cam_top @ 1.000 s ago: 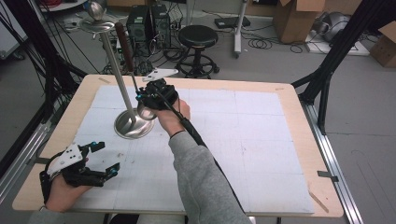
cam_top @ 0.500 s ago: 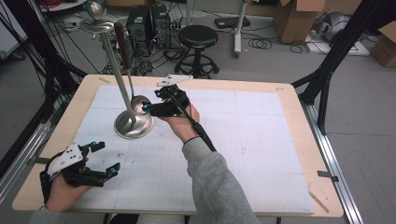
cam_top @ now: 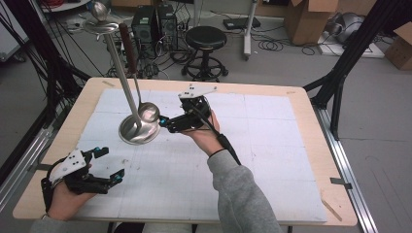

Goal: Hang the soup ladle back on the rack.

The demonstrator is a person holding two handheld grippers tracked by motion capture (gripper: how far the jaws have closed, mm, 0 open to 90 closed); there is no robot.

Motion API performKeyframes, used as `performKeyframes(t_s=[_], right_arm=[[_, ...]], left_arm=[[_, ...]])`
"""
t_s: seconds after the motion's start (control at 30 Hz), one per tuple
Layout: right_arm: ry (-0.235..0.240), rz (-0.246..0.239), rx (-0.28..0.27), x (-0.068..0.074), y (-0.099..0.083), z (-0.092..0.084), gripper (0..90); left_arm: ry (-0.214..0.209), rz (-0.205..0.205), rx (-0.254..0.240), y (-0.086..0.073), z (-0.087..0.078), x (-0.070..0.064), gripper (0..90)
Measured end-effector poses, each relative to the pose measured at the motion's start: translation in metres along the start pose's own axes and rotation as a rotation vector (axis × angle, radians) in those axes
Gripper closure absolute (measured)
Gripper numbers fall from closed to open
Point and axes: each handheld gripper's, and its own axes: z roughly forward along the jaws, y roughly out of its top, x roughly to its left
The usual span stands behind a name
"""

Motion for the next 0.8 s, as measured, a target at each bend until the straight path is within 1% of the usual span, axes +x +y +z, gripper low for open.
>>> performKeyframes(t_s=[0.07,0.1,0.13,0.3,0.37,0.4,0.5,0.57,0.7,0.73,0.8], right_arm=[[0.013,0.001,0.011,-0.001,-0.003,-0.004,0.4],[0.013,0.001,0.011,-0.001,-0.003,-0.004,0.4],[0.010,-0.006,0.013,-0.002,-0.007,-0.007,0.4],[0.010,-0.006,0.006,-0.005,-0.018,-0.019,0.4],[0.018,-0.007,0.006,-0.006,-0.023,-0.025,0.4],[0.012,-0.007,0.002,-0.007,-0.025,-0.028,0.4],[0.016,-0.007,-0.008,-0.010,-0.030,-0.033,0.4],[0.008,-0.016,-0.028,-0.014,-0.037,-0.041,0.4],[0.004,-0.008,-0.037,-0.018,-0.047,-0.049,0.4],[0.004,-0.008,-0.037,-0.018,-0.047,-0.049,0.4],[-0.003,-0.005,-0.038,-0.021,-0.055,-0.054,0.4]], left_arm=[[0.000,-0.001,0.006,0.000,0.000,0.000,1.7],[0.000,-0.001,0.006,0.000,0.000,0.000,1.7],[-0.001,0.002,0.007,0.000,0.000,0.000,1.7],[0.000,-0.002,0.004,0.000,0.000,0.000,1.7],[-0.001,-0.003,0.002,0.000,0.000,0.000,1.7],[0.002,0.000,0.001,0.000,-0.001,0.000,1.7],[0.004,-0.003,-0.004,0.000,-0.002,0.001,1.7],[0.008,-0.006,0.000,0.000,-0.002,0.001,1.7],[0.006,-0.006,0.005,0.000,-0.001,0.000,1.7],[0.006,-0.006,0.005,0.000,-0.001,0.000,1.7],[0.007,-0.009,0.005,-0.001,-0.001,0.000,1.7]])
